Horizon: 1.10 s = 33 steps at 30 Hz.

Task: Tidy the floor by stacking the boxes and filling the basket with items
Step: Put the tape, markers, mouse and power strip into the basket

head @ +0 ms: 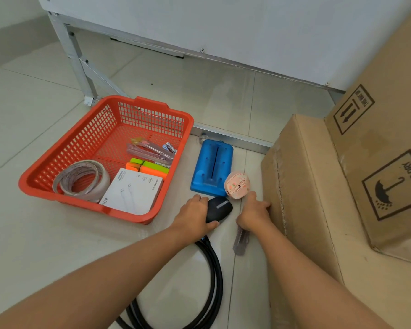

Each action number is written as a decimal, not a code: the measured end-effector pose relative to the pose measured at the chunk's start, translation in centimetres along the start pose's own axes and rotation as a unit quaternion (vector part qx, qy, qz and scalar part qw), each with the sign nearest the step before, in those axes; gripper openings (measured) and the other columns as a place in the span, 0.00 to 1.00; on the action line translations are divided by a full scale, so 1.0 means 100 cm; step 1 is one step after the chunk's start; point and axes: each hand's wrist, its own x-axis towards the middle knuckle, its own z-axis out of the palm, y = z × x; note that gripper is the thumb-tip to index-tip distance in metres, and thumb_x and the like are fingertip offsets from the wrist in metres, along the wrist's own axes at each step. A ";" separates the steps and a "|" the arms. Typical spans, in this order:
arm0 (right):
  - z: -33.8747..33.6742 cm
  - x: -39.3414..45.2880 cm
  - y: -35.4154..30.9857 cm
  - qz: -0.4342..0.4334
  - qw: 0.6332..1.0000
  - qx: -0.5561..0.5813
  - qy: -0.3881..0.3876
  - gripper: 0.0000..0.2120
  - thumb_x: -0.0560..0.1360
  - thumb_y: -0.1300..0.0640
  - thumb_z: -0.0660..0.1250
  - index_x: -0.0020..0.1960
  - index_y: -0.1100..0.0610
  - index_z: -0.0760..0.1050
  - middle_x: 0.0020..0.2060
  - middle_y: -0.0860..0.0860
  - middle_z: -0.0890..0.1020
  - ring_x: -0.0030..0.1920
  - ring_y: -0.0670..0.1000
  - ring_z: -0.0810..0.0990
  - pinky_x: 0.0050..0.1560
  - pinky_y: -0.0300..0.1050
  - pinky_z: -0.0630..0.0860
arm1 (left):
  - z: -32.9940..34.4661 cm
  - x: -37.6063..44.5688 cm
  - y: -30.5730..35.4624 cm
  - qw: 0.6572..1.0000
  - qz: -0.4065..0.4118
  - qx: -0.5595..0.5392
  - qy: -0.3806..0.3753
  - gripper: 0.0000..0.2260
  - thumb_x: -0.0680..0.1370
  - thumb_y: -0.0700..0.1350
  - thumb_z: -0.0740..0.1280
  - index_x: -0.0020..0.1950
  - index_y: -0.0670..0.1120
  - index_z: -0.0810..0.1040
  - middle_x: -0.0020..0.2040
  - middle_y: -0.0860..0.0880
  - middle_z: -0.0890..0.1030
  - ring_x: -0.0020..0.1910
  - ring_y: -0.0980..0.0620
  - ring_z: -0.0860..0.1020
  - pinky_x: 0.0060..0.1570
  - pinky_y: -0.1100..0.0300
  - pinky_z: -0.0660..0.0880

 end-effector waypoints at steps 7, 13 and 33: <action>-0.026 -0.003 -0.021 0.081 0.923 0.352 -0.133 0.35 0.69 0.74 0.64 0.68 0.56 0.52 0.56 0.65 0.72 0.46 0.63 0.80 0.33 0.53 0.79 | -0.025 -0.008 -0.004 0.997 0.021 -0.055 0.055 0.25 0.76 0.53 0.65 0.71 0.46 0.65 0.67 0.47 0.69 0.64 0.51 0.70 0.63 0.58 0.68; -0.058 -0.020 -0.050 0.011 0.852 0.522 -0.045 0.36 0.72 0.76 0.61 0.73 0.57 0.50 0.51 0.59 0.74 0.50 0.57 0.78 0.49 0.50 0.79 | -0.069 -0.006 0.006 0.977 0.027 -0.212 0.025 0.17 0.79 0.50 0.61 0.63 0.41 0.74 0.57 0.44 0.79 0.51 0.52 0.77 0.55 0.59 0.74; -0.033 -0.054 -0.145 -0.402 0.900 0.154 -0.063 0.04 0.71 0.62 0.72 0.45 0.58 0.79 0.42 0.57 0.82 0.43 0.53 0.80 0.47 0.48 0.80 | -0.141 -0.025 -0.114 0.830 -0.198 -0.477 0.212 0.11 0.75 0.31 0.66 0.57 0.34 0.71 0.47 0.38 0.75 0.33 0.53 0.78 0.36 0.68 0.77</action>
